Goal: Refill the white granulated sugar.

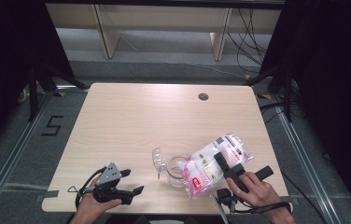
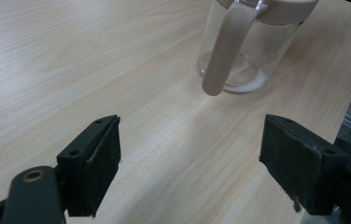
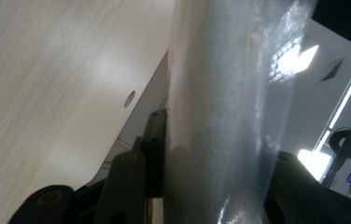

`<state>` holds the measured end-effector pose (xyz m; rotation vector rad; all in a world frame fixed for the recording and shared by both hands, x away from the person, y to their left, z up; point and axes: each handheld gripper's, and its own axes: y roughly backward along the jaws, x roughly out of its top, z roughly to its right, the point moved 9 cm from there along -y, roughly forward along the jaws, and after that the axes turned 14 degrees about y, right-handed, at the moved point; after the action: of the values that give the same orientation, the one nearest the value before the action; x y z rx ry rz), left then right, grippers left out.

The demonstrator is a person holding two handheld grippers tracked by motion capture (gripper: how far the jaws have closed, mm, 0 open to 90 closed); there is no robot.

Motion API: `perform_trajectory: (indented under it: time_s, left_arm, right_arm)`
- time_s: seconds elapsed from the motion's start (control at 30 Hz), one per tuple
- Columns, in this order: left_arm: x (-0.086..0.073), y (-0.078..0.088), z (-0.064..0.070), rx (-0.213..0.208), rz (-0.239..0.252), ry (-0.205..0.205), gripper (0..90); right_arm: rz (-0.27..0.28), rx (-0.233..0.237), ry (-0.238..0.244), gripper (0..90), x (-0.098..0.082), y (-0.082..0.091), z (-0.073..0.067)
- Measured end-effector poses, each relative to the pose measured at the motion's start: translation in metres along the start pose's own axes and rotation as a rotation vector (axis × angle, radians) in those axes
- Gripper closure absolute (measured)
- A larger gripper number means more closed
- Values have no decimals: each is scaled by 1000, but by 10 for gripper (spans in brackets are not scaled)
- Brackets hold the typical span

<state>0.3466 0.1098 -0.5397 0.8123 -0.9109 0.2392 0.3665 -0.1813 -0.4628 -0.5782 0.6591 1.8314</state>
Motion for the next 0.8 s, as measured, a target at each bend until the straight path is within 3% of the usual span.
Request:
perform_trajectory:
  time_s: [0.1,0.27,0.33,0.43,0.73,0.8]
  left_arm:
    - [0,0,0,2,-2,2,199]
    - [0,-1,1,0,6,6,199]
    - [0,0,-2,10,-7,-25,198]
    - [1,0,0,-3,-2,-15,199]
    - [1,-1,0,0,-1,-13,199]
    - [1,-1,0,-1,6,-8,199]
  right_arm:
    - [12,-5,21,648,2,0,2]
    - [2,-6,10,649,1,0,2]
    - [11,-7,23,649,2,-1,4]
    - [4,-1,8,650,2,-1,3]
    - [19,-8,37,652,4,-4,8]
    - [11,6,15,653,3,-3,7]
